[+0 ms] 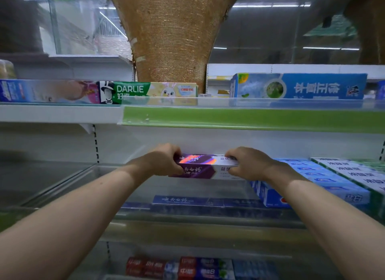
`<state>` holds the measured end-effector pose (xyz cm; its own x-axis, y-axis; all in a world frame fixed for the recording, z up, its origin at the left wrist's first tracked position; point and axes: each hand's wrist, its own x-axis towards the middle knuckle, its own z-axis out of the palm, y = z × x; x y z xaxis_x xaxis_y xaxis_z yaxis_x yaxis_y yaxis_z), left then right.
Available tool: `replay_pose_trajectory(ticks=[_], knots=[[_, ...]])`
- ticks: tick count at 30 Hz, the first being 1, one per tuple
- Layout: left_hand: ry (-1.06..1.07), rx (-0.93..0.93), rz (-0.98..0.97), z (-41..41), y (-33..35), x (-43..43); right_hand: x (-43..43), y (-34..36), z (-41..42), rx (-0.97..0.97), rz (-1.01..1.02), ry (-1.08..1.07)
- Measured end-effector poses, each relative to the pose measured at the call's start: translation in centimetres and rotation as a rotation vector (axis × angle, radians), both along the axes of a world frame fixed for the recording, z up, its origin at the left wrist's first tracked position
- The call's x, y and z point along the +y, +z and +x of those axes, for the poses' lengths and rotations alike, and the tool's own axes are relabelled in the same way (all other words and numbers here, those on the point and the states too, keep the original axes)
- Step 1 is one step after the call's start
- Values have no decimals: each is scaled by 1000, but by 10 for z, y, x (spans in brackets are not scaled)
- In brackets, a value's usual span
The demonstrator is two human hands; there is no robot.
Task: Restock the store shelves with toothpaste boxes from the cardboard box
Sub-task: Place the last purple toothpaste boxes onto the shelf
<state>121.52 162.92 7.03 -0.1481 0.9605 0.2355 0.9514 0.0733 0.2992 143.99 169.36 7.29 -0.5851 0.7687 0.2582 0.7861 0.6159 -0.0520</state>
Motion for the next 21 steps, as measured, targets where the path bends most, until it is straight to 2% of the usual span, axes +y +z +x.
replay_pose_trajectory(ticks=[4,13,21], knots=[[32,-15,-52,3,-11,10,11,-9,-4,5,-24,-10],[138,-120,32,8,-21,26,29,-14,-7,-55,27,-83],[98,-170,35,6,-27,33,32,-13,-11,-147,84,-120]])
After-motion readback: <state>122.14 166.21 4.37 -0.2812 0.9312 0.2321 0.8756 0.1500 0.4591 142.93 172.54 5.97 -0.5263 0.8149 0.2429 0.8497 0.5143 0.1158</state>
